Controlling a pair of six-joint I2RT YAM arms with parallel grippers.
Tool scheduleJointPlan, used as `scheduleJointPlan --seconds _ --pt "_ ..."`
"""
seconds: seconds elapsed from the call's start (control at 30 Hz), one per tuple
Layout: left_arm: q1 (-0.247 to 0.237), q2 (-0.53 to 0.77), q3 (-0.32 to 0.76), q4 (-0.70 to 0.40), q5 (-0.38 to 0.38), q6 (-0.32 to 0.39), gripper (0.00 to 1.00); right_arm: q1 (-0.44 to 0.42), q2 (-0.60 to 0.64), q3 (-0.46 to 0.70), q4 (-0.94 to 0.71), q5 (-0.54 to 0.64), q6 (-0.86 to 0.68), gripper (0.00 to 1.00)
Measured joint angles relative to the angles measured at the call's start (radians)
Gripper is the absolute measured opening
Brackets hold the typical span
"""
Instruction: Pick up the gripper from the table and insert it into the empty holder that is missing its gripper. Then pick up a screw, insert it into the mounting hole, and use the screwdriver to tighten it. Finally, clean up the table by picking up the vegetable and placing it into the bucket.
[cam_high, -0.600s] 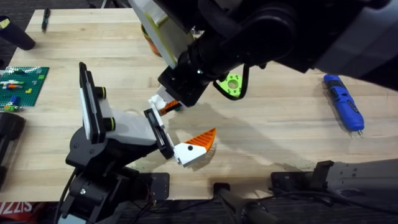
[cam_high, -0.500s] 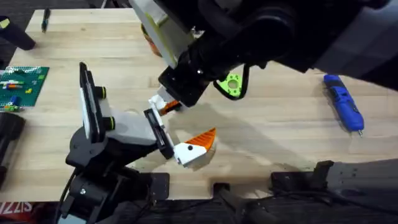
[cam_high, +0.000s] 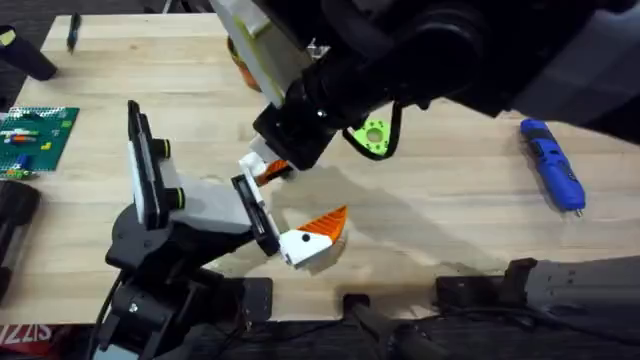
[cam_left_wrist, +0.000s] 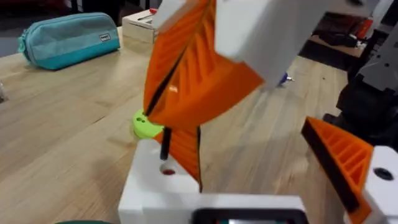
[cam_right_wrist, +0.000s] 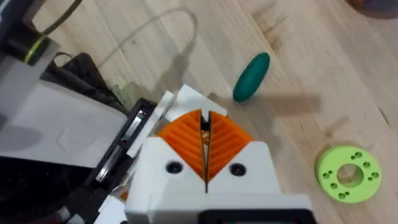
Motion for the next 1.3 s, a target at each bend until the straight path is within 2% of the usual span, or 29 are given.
scheduleJointPlan --seconds 1.03,1.3 --pt "0.000 0.000 0.000 0.000 0.000 0.000 0.986 0.032 0.000 0.000 -0.005 0.001 -0.049 0.013" --pt "0.000 0.000 0.000 0.000 0.000 0.000 0.986 0.032 0.000 0.000 -0.005 0.032 -0.056 0.013"
